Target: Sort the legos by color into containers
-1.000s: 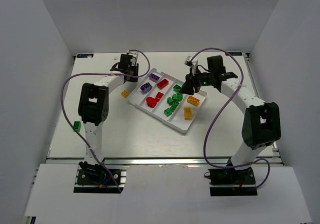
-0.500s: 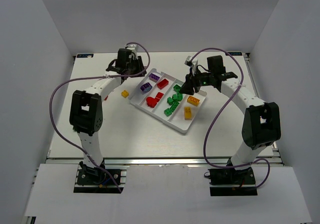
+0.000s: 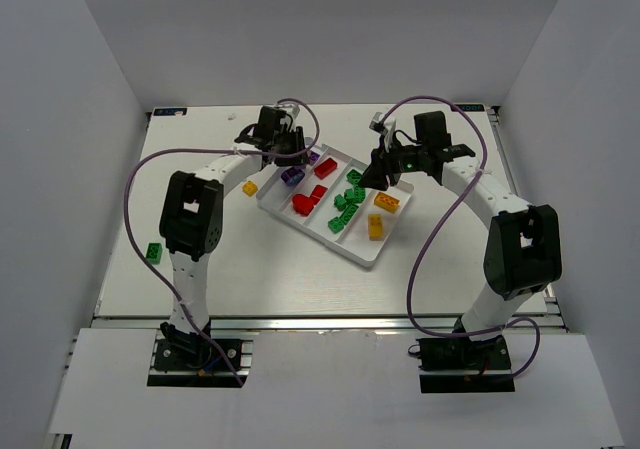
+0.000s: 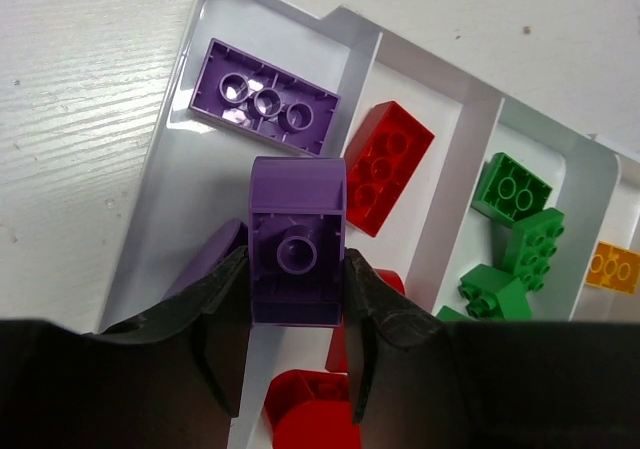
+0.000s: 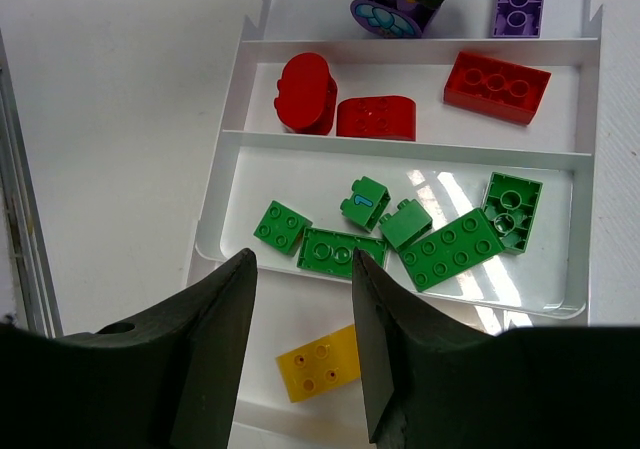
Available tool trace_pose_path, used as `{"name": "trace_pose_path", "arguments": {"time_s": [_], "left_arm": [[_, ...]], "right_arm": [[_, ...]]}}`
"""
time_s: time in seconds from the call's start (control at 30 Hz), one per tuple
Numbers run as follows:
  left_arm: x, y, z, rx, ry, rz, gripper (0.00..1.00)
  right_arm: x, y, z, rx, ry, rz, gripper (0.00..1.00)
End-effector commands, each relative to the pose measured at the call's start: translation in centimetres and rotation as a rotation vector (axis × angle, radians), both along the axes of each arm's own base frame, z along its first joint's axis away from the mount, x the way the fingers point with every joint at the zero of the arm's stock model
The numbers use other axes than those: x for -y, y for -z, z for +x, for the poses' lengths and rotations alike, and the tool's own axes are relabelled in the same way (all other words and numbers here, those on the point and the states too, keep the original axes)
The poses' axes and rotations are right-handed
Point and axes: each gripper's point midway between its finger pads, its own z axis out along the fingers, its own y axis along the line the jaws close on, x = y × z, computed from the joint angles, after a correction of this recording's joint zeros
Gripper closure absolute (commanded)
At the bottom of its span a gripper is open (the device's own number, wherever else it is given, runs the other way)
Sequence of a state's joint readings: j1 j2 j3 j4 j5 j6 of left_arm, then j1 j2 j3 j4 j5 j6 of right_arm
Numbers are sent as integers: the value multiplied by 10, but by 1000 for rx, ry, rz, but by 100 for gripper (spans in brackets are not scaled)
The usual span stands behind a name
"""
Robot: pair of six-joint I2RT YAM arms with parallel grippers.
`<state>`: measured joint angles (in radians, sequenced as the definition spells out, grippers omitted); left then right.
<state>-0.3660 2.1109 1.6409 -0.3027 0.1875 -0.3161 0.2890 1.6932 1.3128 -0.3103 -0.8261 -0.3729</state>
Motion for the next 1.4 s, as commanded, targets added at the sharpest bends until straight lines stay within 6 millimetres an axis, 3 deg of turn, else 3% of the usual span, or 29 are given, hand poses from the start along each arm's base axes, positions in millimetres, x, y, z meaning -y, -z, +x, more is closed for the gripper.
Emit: {"name": "trace_pose_path", "arguments": {"time_s": [0.0, 0.5, 0.63, 0.73, 0.77, 0.8, 0.83, 0.93, 0.97, 1.0, 1.03, 1.07, 1.1, 1.13, 1.2, 1.23, 1.37], "left_arm": [[5, -18, 8, 36, -11, 12, 60], [9, -23, 32, 58, -23, 71, 41], [4, -32, 33, 71, -44, 82, 42], [-7, -54, 31, 104, -97, 69, 58], [-18, -65, 25, 120, -131, 64, 73], [-25, -68, 20, 119, -151, 54, 81], [-48, -78, 11, 134, -231, 47, 85], [-94, -88, -7, 136, -394, -14, 88], [-111, -87, -28, 120, -447, -31, 88], [-126, -87, -36, 105, -501, -52, 88], [-154, -81, -43, 49, -625, -102, 84], [-167, -74, -60, 5, -675, -129, 74], [-177, -70, -67, -35, -732, -173, 63], [-199, -62, -75, -76, -792, -190, 44], [-211, -50, -89, -141, -862, -238, 28], [-228, -45, -94, -165, -918, -243, 17], [-249, -29, -102, -248, -1047, -198, 6]], "right_arm": [[-1, -18, 1, 52, -8, 31, 51], [-1, -19, 0, 57, -9, 32, 50], [0, -20, 0, 62, -7, 31, 50], [0, -21, 0, 70, -13, 29, 50], [0, -21, -1, 71, -14, 28, 50], [0, -21, -1, 75, -16, 27, 50], [1, -21, 0, 77, -15, 26, 50], [0, -21, -1, 77, -18, 27, 50], [-1, -21, -1, 78, -23, 31, 50], [-1, -21, -1, 76, -24, 32, 50], [-1, -21, -1, 76, -25, 34, 50], [-2, -21, -1, 74, -29, 37, 50], [-2, -21, 0, 75, -28, 38, 50], [-2, -22, 0, 75, -29, 38, 50], [-2, -20, 0, 74, -29, 38, 50], [-2, -20, 1, 72, -27, 38, 50], [-2, -19, 1, 76, -29, 36, 50]]}}
